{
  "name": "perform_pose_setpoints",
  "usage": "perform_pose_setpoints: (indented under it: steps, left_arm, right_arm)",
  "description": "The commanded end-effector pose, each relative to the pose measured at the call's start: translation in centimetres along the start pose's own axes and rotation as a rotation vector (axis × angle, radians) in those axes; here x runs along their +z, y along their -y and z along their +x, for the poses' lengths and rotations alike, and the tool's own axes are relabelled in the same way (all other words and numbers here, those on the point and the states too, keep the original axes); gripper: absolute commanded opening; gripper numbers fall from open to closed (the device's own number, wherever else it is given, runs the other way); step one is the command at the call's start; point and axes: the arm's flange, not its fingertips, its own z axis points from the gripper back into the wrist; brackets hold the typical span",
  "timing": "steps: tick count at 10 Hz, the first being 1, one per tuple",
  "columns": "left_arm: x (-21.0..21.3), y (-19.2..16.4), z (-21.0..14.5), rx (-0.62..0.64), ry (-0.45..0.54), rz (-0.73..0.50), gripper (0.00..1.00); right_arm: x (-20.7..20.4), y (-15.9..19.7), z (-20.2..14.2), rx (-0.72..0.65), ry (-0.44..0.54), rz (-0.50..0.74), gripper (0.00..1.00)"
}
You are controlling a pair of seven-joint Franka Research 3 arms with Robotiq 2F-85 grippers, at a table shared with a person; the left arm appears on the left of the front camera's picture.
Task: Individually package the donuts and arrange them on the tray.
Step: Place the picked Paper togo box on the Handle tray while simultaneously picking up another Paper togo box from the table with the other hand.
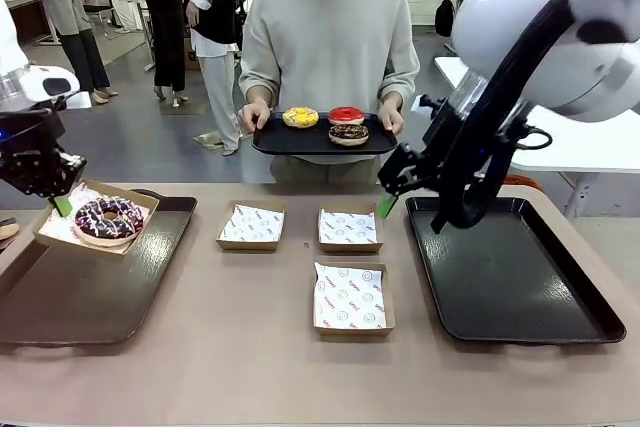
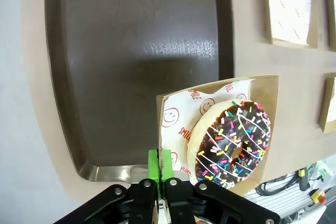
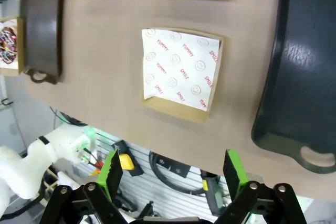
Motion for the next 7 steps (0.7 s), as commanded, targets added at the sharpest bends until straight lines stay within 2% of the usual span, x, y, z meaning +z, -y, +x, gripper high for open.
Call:
perform_pose_setpoints:
  steps: [1,3,4,5,7]
  left_arm:
    - [-1.0,-0.3,-0.3,-0.017,0.006,0.03,0.01]
    - [-1.2,4.1,0.3,-0.01,0.001,0.038,0.01]
    - [-1.1,0.2,-0.3,-0.007,-0.016,0.014,0.01]
    - [-1.1,0.2,-0.3,-0.007,-0.016,0.014,0.01]
    - [-1.1,0.2,-0.3,-0.007,-0.016,0.014,0.01]
  right_arm:
    - [-1.2,0.5,-0.7,-0.025,-0.006,-0.034,1.0]
    - [-1.7,1.2,-1.6,-0.026,-0.042,0.004,1.0]
    - [-0.8,2.0,-1.9,-0.021,-0.053,0.075,1.0]
    - [-1.9,0.8,-1.0,-0.01,-0.039,-0.012,1.0]
    - [-1.9,0.8,-1.0,-0.01,-0.039,-0.012,1.0]
